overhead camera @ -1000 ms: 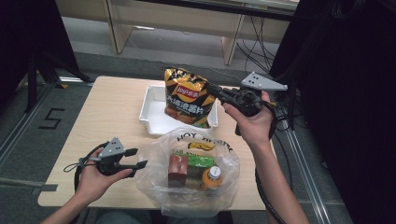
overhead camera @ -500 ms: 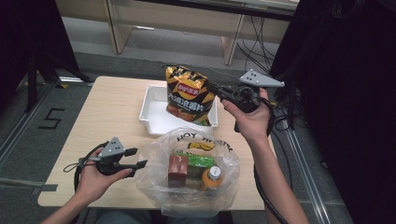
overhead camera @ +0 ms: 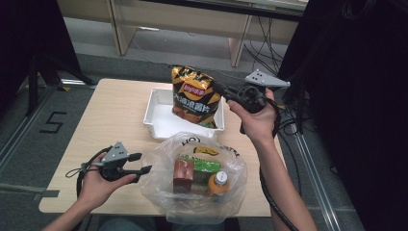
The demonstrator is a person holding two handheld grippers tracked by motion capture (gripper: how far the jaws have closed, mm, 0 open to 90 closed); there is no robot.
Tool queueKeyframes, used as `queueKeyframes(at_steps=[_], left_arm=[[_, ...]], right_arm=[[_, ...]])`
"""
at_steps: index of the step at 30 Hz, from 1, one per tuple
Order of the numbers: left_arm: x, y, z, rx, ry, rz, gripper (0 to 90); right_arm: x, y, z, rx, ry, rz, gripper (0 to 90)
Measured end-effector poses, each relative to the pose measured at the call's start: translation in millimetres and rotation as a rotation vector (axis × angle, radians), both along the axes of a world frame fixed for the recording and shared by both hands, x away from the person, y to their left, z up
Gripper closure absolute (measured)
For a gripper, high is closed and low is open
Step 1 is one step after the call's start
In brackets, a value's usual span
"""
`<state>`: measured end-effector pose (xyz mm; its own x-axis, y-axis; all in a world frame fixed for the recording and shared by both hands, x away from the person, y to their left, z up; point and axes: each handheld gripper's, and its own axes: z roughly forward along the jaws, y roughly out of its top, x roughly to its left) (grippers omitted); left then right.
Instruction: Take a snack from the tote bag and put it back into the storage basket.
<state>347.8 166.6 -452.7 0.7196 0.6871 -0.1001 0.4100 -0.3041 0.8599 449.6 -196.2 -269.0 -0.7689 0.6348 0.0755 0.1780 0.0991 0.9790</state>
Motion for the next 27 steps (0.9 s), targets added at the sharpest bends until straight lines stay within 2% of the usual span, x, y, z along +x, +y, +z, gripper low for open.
queueKeyframes(at_steps=[2,3,4,5,6,8,9,10,11,12,15,16,17,23,26,27], left_arm=[[0.4,0.3,-0.1,0.002,-0.002,-0.005,39.0],[0.5,0.3,-0.2,0.003,-0.001,-0.005,39.0],[0.5,0.3,-0.2,0.003,-0.001,-0.005,39.0],[0.8,0.6,-0.3,0.001,0.002,-0.011,39.0],[0.8,0.5,-0.4,0.001,0.000,-0.010,39.0],[0.4,0.3,-0.1,0.001,-0.002,-0.005,39.0],[0.4,0.3,-0.1,0.001,-0.002,-0.004,39.0],[0.2,0.4,0.0,0.000,-0.002,-0.002,39.0],[-0.1,0.4,0.0,-0.001,0.002,0.000,39.0],[-0.2,0.5,-0.1,-0.001,0.003,0.000,39.0],[-0.4,0.8,0.1,-0.002,0.001,0.001,39.0],[0.0,1.2,0.2,0.001,-0.005,-0.004,39.0],[-0.1,1.2,0.3,0.000,-0.004,-0.003,39.0],[0.0,1.6,0.0,-0.002,-0.004,-0.002,39.0],[0.3,2.0,-0.2,-0.004,-0.003,-0.005,39.0],[0.0,2.0,-0.2,-0.006,0.001,-0.001,39.0]], right_arm=[[2.9,-0.3,-1.2,0.001,-0.009,-0.007,90.0],[1.8,0.0,-1.1,0.003,0.022,-0.011,90.0],[4.8,-0.2,-2.0,0.000,-0.005,-0.003,90.0],[4.8,-0.2,-2.0,0.000,-0.005,-0.003,90.0],[4.8,0.6,-2.3,-0.001,0.019,-0.011,90.0],[8.5,0.9,-3.0,-0.006,-0.005,-0.013,90.0],[7.3,2.1,-2.8,0.003,0.020,-0.013,90.0],[9.4,1.9,-2.8,-0.007,0.009,-0.014,90.0],[8.7,2.9,-2.8,0.000,0.027,-0.018,90.0],[11.2,3.6,-3.2,0.003,0.009,-0.018,90.0],[13.4,5.0,-3.2,-0.005,0.028,-0.015,90.0],[14.5,5.6,-3.6,-0.003,0.017,-0.022,90.0],[15.6,6.0,-3.6,-0.004,0.029,-0.014,90.0],[22.1,8.6,-5.8,-0.007,0.024,-0.025,90.0],[25.4,10.6,-6.8,-0.006,0.054,-0.017,90.0],[26.8,10.9,-7.1,-0.009,0.042,-0.018,90.0]])
